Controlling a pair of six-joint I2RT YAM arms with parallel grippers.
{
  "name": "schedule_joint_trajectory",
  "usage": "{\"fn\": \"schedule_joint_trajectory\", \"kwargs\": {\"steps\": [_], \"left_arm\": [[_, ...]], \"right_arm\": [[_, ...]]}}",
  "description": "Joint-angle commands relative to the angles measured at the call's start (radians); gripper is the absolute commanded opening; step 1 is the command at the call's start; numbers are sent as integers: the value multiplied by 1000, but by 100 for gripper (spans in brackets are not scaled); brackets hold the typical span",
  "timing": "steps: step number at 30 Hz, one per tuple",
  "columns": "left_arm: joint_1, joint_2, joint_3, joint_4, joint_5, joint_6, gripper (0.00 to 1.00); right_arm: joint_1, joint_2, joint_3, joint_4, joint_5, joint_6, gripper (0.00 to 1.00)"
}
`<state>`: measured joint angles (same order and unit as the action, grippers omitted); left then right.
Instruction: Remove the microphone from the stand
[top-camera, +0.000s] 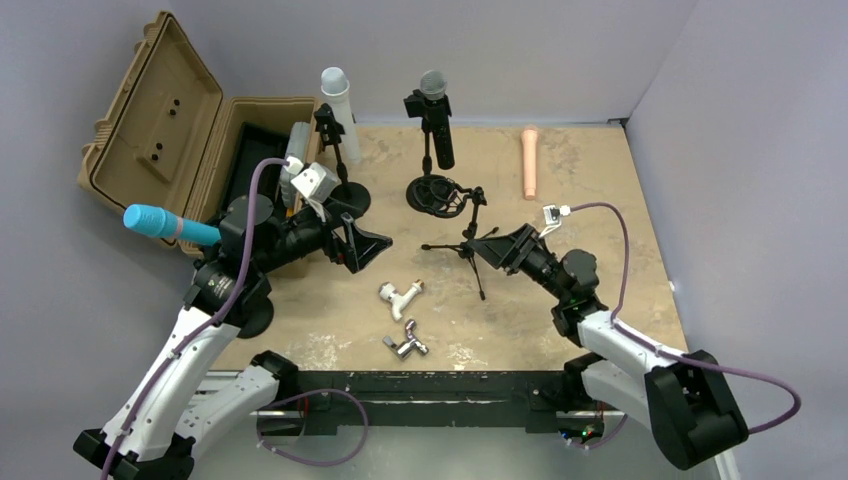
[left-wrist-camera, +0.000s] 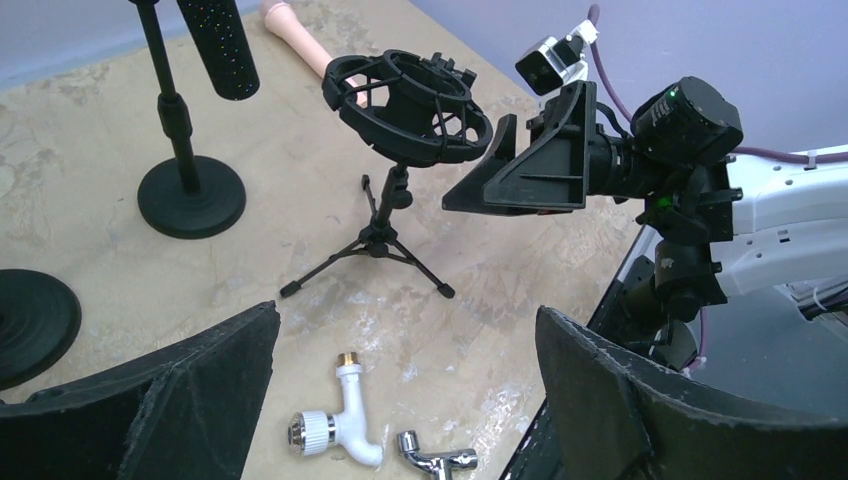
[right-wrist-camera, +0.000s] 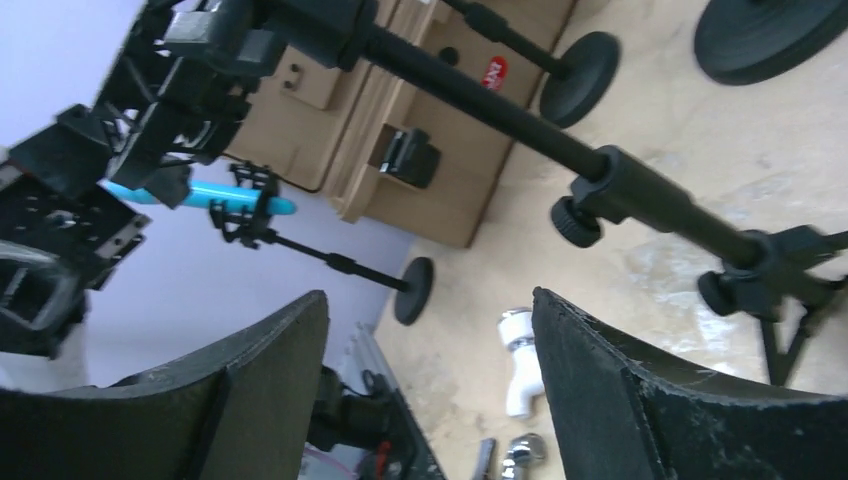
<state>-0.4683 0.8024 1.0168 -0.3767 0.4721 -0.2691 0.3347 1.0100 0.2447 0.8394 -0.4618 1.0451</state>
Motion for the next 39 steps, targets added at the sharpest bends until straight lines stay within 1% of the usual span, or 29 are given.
{"fn": "schedule_joint_trajectory", "kwargs": {"steps": [1, 3, 6, 9, 10, 14, 18, 25, 31, 39], "left_arm": [[-10, -3, 16, 18, -10, 12, 96], [-12, -6, 16, 15, -17, 16, 96], [-13, -5, 17, 14, -17, 16, 96], [-13, -3, 18, 14, -15, 16, 96], [-14, -2, 18, 15, -14, 16, 96], [-16, -1, 17, 14, -13, 16, 96], [-17, 1, 17, 16, -10, 15, 96], [-22, 7, 17, 15, -10, 14, 96], [-26, 9, 17, 16, -9, 16, 96], [-26, 8, 17, 14, -14, 18, 96]], "right_arm": [[33, 52, -44, 260, 69, 177, 68], [36, 93, -44, 299, 73, 219, 65], [45, 153, -19, 313, 70, 241, 65], [51, 188, -2, 292, 93, 268, 65], [51, 201, 0, 298, 99, 276, 62], [53, 259, 18, 317, 114, 302, 61], [53, 323, 44, 352, 125, 310, 53], [54, 461, 62, 472, 113, 361, 49], [55, 495, 70, 475, 135, 381, 47], [54, 507, 76, 456, 175, 398, 40]]}}
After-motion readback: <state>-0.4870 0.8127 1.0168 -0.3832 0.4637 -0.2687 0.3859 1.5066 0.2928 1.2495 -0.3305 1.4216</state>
